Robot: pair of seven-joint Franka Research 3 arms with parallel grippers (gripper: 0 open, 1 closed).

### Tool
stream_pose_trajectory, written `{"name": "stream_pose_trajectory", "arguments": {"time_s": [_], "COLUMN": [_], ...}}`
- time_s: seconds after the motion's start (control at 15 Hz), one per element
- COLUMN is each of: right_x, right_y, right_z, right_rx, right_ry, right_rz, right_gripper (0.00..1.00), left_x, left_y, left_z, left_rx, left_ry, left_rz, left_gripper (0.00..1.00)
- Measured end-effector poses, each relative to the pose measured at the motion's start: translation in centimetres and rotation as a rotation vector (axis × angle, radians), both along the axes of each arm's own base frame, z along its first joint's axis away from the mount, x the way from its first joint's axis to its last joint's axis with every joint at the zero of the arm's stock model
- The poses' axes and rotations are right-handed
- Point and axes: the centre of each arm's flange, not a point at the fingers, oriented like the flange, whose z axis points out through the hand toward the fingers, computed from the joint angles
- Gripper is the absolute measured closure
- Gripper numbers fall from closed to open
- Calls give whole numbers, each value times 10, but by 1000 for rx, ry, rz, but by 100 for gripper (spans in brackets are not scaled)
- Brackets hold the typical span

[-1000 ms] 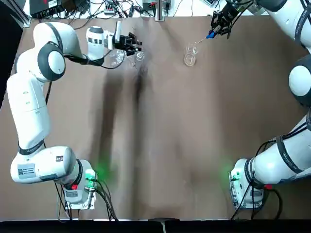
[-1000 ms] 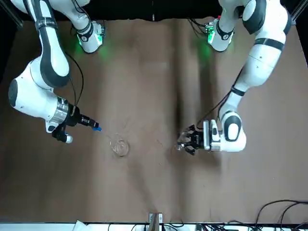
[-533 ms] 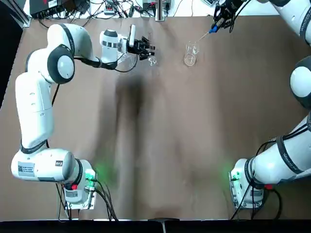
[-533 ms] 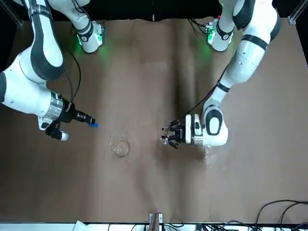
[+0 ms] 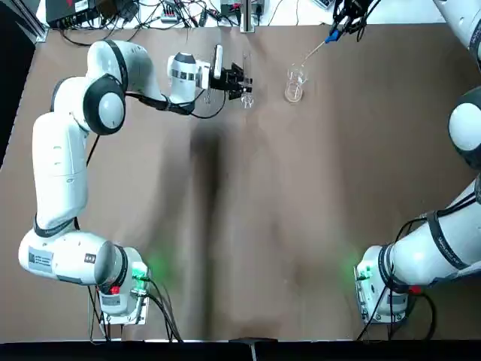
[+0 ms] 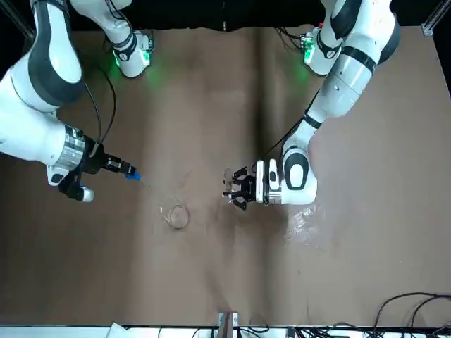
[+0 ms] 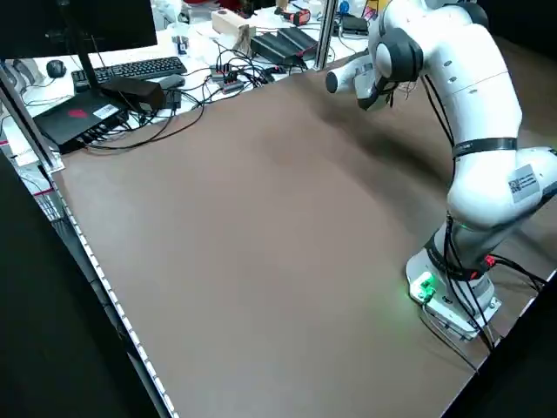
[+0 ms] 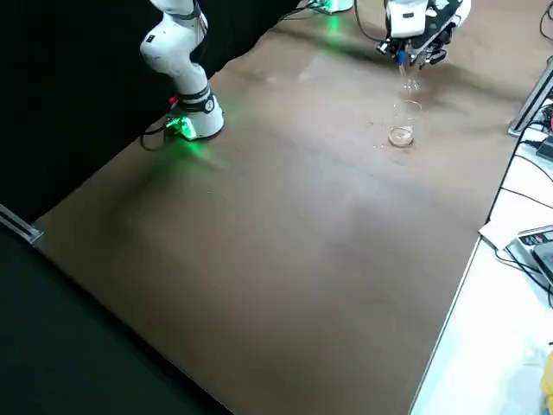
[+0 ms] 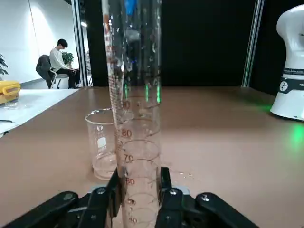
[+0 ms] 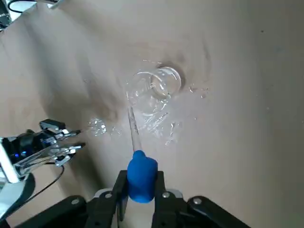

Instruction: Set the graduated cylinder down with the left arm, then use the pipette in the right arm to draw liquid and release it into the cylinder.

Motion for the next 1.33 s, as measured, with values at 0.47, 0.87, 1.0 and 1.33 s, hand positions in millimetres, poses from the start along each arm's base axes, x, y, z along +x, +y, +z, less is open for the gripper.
{"name": "stream_pose_trajectory", "arguments": {"time_s": [0.47, 0.87, 1.0, 1.33], "right_x": [-3, -14, -17, -25], "right_y": [11, 30, 34, 48], "right_z": [23, 46, 53, 68], "right_rx": [2, 17, 40, 90], "right_ry": [21, 40, 55, 83], "right_rz": [-40, -79, -82, -83], "right_gripper": [74, 74, 74, 74], "left_x": [-7, -6, -4, 13], "left_y": [1, 5, 5, 20], "left_z": [-27, -31, -29, -18], "left_rx": [21, 26, 25, 20], "left_ry": [33, 32, 27, 4], "left_rz": [8, 11, 14, 44], "left_gripper": [64, 41, 22, 0]}}
